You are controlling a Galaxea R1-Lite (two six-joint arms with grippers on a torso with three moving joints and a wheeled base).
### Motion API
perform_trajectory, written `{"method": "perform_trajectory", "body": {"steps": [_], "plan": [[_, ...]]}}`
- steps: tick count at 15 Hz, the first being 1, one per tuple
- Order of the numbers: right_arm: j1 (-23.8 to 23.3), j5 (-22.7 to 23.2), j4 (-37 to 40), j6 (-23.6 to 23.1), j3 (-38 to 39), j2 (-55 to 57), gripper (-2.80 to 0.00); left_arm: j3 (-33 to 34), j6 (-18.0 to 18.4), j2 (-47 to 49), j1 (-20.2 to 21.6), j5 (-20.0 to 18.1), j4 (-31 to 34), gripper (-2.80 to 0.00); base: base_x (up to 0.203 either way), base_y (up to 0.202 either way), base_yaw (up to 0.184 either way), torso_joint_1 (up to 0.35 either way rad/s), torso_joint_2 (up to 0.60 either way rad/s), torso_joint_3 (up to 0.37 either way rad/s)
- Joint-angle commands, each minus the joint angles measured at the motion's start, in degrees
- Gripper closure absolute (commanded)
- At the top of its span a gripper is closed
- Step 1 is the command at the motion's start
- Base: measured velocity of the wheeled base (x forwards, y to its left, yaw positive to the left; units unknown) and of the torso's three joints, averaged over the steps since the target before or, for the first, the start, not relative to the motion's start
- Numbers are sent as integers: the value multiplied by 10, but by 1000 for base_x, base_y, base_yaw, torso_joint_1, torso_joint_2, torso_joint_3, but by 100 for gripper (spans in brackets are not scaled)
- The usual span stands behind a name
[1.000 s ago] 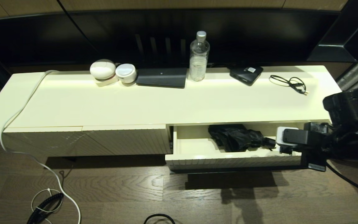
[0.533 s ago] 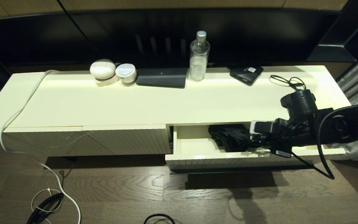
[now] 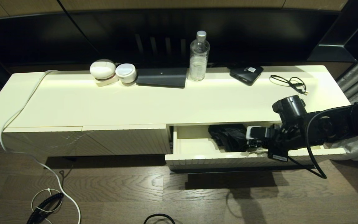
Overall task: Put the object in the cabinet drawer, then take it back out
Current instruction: Open the drawer
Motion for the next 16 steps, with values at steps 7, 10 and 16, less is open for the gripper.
{"method": "perform_trajectory", "body": {"steps": [7,10,16], "plan": [[15,3,17,-4,82,-48,0,0,0,-1,0,0,0,0,0,0,0,0,0,0],[15,3,11,-5,124,-51,0,0,0,-1,0,0,0,0,0,0,0,0,0,0],[15,4,-1,-10,173,-70,0,0,0,-1,0,0,0,0,0,0,0,0,0,0]]}}
